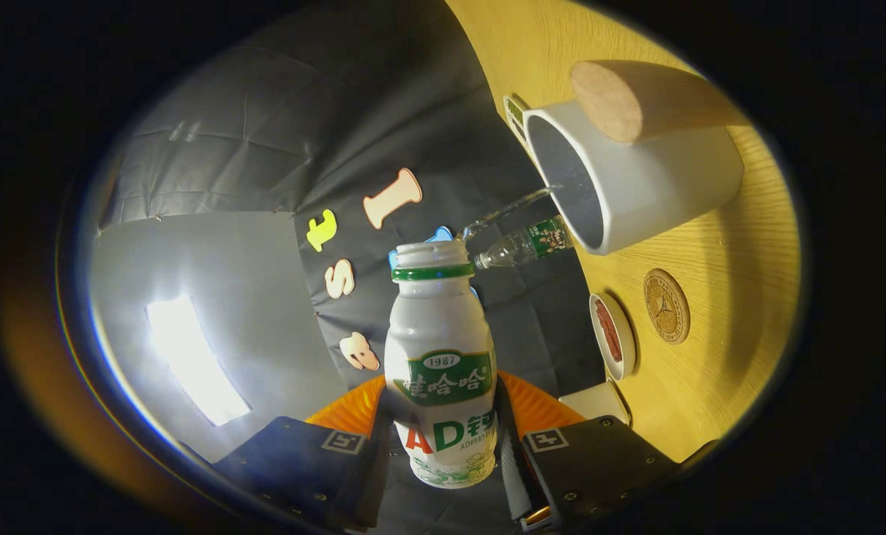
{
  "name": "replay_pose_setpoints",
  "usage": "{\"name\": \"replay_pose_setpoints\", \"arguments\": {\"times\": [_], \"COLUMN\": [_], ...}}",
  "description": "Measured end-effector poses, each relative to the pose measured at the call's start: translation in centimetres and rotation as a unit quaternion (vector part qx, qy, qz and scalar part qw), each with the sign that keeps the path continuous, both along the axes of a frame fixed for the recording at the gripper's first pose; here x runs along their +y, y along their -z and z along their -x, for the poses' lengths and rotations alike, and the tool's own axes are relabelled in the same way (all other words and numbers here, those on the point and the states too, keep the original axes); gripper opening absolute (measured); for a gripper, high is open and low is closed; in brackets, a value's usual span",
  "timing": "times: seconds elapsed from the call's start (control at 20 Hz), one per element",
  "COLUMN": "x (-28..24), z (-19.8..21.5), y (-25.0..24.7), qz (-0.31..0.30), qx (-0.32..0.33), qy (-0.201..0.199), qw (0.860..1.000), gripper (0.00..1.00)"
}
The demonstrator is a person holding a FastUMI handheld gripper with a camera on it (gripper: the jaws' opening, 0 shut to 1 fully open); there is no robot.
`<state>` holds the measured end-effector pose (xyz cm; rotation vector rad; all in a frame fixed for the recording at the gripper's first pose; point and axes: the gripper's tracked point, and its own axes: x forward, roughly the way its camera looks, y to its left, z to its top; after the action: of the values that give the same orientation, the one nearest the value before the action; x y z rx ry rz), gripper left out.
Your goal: Take the bottle from table, then pour the juice into the cup, finally place the bottle on the coaster
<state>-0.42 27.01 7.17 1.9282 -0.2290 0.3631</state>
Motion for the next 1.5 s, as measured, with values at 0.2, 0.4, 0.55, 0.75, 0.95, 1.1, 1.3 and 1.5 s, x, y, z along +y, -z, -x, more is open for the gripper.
{"name": "replay_pose_setpoints", "arguments": {"times": [0.2,0.4,0.55,0.75,0.95,1.1,1.3,1.5], "x": [-0.3,-0.3,-0.3,-0.5,-1.1,-1.6,-1.6,-2.2], "z": [-0.4,-0.5,-0.6,-0.4,-0.2,-0.3,-0.6,-0.3], "y": [-0.1,-0.2,-0.3,-0.3,-0.1,0.0,-0.4,-0.5], "qz": [-0.013,-0.030,-0.040,-0.056,-0.072,-0.086,-0.102,-0.119], "qx": [0.002,0.003,0.004,0.007,0.011,0.015,0.016,0.016], "qy": [0.004,0.008,0.009,0.013,0.018,0.023,0.027,0.031], "qw": [1.000,1.000,0.999,0.998,0.997,0.996,0.994,0.992], "gripper": [0.63,0.63,0.63,0.63,0.63,0.63,0.63,0.63]}}
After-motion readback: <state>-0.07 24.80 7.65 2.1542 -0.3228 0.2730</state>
